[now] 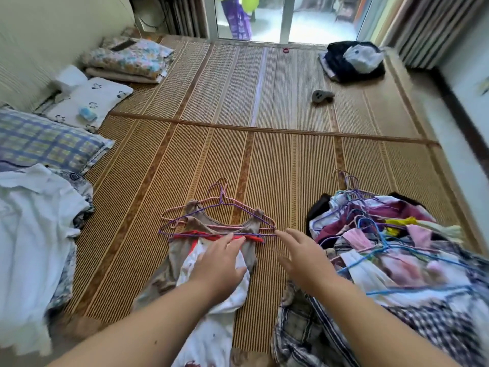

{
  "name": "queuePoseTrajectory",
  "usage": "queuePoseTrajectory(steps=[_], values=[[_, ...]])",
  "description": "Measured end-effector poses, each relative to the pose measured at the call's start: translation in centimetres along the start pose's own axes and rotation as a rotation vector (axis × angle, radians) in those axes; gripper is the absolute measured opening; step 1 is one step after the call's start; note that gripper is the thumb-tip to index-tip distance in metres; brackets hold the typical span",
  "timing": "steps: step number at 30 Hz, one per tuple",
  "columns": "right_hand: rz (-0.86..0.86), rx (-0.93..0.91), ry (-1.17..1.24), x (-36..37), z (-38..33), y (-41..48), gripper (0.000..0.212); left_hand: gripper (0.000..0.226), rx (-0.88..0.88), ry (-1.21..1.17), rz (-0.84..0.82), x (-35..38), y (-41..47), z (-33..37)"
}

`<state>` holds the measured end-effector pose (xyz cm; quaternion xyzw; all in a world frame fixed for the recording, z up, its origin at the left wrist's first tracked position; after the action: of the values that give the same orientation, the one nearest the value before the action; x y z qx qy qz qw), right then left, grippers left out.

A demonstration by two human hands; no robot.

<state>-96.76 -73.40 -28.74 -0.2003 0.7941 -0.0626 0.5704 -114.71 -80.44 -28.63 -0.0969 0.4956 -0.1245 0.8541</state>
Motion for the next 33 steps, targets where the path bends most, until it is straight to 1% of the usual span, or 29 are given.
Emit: queuePoseTrajectory(steps=[4,5,7,11,16,20,25,27,30,33], values=[[0.073,-0.038,-0.051,-1.3,2.8,-7.2,0.061,0.067,0.116,0.016,0.014,2.2,-3.8,6.4],[0.076,-0.022,-0.065,-1.8,4.7,-9.7,0.061,0.066,0.155,0.028,-0.002,3.4,-4.8,8.8],[0.068,-0.001,-0.063,-1.6,6.7,-12.1,0.059,0.064,0.185,0.024,-0.005,4.7,-5.6,10.4],[0.041,0.13,-0.1,-2.8,14.0,-16.8,0.054,0.062,0.249,-0.011,-0.101,8.8,-6.5,15.5],[0.036,0.352,-0.111,-5.4,24.6,-19.6,0.052,0.062,0.3,0.005,-0.19,13.1,-5.2,20.8],[0.015,0.449,-0.128,-7.9,33.2,-17.3,0.056,0.063,0.282,0.048,-0.215,16.2,-0.7,25.1],[-0.032,0.439,-0.119,-8.8,41.6,-10.1,0.056,0.066,0.126,0.068,-0.25,19.6,6.8,27.0],[-0.037,0.413,-0.136,-8.9,43.6,-6.1,0.06,0.067,0.065,0.062,-0.238,20.9,9.6,26.9],[-0.081,0.39,-0.164,-8.1,45.0,-1.4,0.064,0.066,0.002,0.068,-0.299,23.0,11.6,26.6],[-0.152,0.383,-0.185,-6.5,45.1,1.5,0.057,0.061,-0.027,0.076,-0.316,24.9,12.1,26.5]])
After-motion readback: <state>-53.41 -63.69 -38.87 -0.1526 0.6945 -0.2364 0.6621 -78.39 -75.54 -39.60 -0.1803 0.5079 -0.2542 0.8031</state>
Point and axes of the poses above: each hand's wrist, its own y-axis towards the middle knuckle, its own x-axis out of the palm, z = x × y, the point moved 4 cm from there along y, towards the middle knuckle, and after that the axes turned 15 degrees about x, right-handed, at the moved point
